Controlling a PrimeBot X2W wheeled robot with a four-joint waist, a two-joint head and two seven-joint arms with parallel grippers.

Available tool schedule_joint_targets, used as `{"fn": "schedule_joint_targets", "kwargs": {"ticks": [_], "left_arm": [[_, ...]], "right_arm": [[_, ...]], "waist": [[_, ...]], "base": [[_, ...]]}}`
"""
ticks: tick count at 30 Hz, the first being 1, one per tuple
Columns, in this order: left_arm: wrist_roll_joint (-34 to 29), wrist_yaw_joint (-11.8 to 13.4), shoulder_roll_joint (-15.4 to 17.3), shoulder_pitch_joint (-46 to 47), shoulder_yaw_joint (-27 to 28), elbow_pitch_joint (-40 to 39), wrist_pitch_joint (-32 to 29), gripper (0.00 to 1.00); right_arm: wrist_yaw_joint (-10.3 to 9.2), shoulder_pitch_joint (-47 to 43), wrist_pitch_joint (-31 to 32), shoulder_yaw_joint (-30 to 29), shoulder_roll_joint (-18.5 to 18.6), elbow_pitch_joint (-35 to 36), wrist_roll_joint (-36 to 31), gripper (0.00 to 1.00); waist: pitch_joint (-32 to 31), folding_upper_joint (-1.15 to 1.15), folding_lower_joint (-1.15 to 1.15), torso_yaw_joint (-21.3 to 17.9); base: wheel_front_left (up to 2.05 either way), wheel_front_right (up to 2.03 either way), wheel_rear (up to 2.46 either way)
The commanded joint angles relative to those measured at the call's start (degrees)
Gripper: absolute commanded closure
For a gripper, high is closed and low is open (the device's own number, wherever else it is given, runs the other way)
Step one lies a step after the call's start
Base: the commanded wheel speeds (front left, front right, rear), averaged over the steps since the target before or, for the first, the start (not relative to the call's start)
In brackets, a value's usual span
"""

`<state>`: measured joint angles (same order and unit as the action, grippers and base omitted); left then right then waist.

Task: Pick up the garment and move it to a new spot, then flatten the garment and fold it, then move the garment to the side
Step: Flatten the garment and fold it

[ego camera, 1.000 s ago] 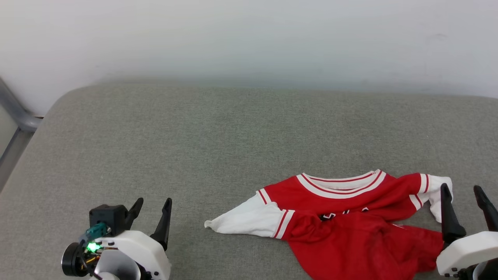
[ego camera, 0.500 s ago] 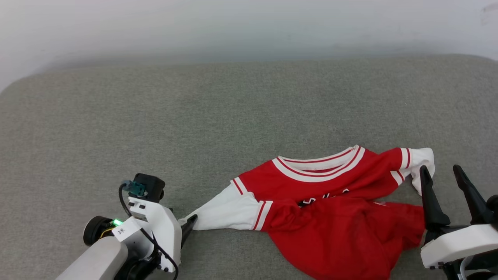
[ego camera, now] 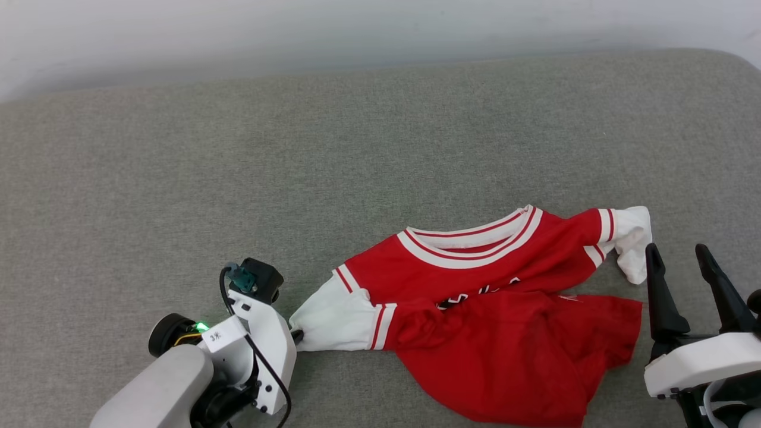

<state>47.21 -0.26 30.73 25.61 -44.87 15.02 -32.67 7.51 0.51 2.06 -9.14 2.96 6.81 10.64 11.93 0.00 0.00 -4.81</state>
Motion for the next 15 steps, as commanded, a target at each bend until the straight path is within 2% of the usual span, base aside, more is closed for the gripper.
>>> {"fn": "schedule_joint_targets", "kwargs": {"ticks": [1, 10, 15], "left_arm": [[-1.3, 0.7, -0.6, -1.8, -1.1, 1.3, 1.6, 1.0], [-5.1, 8.2, 0.2, -1.5, 5.1, -0.2, 14.9, 1.0], [-5.3, 11.5, 2.3, -3.1, 8.8, -2.9, 19.8, 1.0]], "right_arm": [[-0.04, 0.5, 0.1, -0.5, -0.1, -0.3, 0.3, 0.0], [-0.04, -0.6, 2.8, -4.4, -0.1, -3.6, 1.3, 0.0], [-0.04, 0.3, 5.9, -7.2, 0.3, -7.2, 1.8, 0.0]], "waist": [[-0.5, 0.0, 0.0, 0.5], [-3.1, 0.0, 0.0, 3.5], [-4.3, 0.0, 0.0, 5.0]], "base": [[0.0, 0.0, 0.0], [0.0, 0.0, 0.0], [0.0, 0.0, 0.0]]}}
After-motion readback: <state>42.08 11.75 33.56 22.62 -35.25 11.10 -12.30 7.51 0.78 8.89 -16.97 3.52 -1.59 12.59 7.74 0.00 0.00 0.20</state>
